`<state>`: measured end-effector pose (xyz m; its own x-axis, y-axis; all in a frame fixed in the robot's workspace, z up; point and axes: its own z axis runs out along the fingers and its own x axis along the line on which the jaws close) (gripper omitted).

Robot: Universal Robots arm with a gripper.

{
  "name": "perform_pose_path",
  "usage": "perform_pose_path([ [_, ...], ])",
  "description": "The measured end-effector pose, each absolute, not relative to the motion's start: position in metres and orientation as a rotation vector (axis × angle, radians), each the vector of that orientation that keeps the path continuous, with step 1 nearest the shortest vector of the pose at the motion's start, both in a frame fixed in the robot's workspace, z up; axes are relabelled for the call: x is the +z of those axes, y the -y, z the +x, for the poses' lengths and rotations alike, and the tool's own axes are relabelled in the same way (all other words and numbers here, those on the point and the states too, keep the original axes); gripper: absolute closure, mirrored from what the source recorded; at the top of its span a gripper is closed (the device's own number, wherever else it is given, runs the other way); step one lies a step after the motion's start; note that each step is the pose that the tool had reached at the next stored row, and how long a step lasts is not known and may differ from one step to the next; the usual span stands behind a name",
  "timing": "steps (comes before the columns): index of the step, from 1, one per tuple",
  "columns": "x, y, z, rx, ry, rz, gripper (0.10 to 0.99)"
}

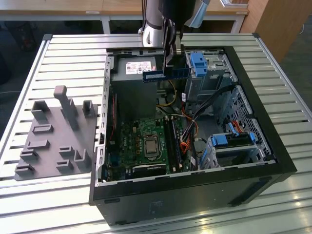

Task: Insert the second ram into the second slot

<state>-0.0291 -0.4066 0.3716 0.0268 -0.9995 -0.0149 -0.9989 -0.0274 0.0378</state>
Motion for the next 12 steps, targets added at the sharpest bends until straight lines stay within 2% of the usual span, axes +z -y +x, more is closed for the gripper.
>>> perform_pose_path([
  [2, 0.372, 0.407, -0.029, -0.058, 2.179, 2.239, 0.973],
  [3, 0.372, 0.421, -0.029, -0.056, 2.178, 2.238, 0.973],
  [12, 0.372, 0.423, -0.029, -0.056, 2.178, 2.238, 0.973],
])
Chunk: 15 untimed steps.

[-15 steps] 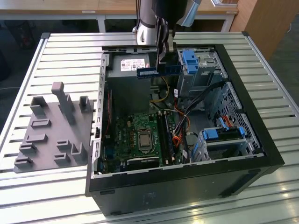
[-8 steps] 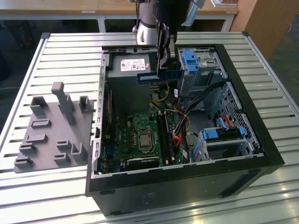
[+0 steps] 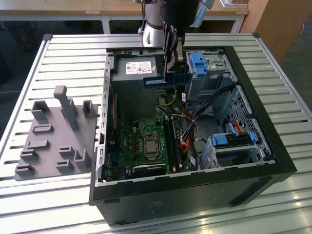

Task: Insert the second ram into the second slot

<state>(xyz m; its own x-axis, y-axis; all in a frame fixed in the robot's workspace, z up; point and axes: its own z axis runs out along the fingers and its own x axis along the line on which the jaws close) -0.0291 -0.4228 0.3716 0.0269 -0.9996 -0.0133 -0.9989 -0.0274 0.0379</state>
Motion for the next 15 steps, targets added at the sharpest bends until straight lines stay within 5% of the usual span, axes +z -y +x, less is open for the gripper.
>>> perform_pose_path([
  [15, 0.3716, 0.4272, -0.0291, -0.056, 2.178, 2.238, 0.973],
])
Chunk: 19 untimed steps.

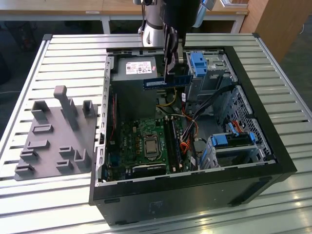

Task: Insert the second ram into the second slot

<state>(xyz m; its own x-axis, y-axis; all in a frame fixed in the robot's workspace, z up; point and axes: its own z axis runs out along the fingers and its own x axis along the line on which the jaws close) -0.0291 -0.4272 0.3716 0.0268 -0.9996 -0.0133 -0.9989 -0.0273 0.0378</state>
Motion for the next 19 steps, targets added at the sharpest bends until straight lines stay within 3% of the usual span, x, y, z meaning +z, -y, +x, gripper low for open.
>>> perform_pose_path([
  [19, 0.3715, 0.4343, -0.0291, -0.056, 2.187, 2.23, 0.973],
])
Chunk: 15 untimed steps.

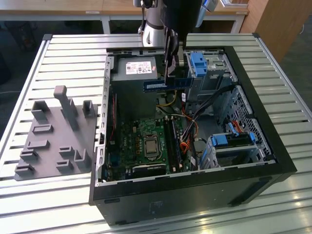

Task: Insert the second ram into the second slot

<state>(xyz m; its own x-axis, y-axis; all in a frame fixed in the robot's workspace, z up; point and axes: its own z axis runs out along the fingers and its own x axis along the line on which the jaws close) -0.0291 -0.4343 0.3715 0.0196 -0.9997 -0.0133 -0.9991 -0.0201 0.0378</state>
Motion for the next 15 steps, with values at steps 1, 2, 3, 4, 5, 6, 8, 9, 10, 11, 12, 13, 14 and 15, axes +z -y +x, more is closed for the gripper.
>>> perform_pose_path([
  [1, 0.372, 0.434, -0.029, -0.056, 2.196, 2.221, 0.973],
  [2, 0.372, 0.434, -0.029, -0.056, 2.207, 2.21, 0.973],
  [3, 0.372, 0.434, -0.029, -0.056, 2.219, 2.198, 0.973],
  [4, 0.371, 0.434, -0.029, -0.057, 2.235, 2.183, 0.973],
  [5, 0.371, 0.434, -0.029, -0.057, 2.247, 2.171, 0.973],
  [6, 0.371, 0.434, -0.029, -0.057, 2.258, 2.16, 0.973],
  [8, 0.371, 0.436, -0.029, -0.057, 2.267, 2.15, 0.973],
  [9, 0.371, 0.438, -0.029, -0.057, 2.269, 2.148, 0.973],
  [10, 0.371, 0.44, -0.029, -0.057, 2.27, 2.147, 0.973],
  [11, 0.371, 0.442, -0.029, -0.057, 2.27, 2.147, 0.973],
  [12, 0.371, 0.443, -0.029, -0.057, 2.271, 2.146, 0.973],
  [13, 0.371, 0.445, -0.029, -0.057, 2.271, 2.146, 0.973],
  [14, 0.371, 0.447, -0.029, -0.057, 2.271, 2.145, 0.973],
  [15, 0.371, 0.448, -0.029, -0.057, 2.272, 2.145, 0.973],
])
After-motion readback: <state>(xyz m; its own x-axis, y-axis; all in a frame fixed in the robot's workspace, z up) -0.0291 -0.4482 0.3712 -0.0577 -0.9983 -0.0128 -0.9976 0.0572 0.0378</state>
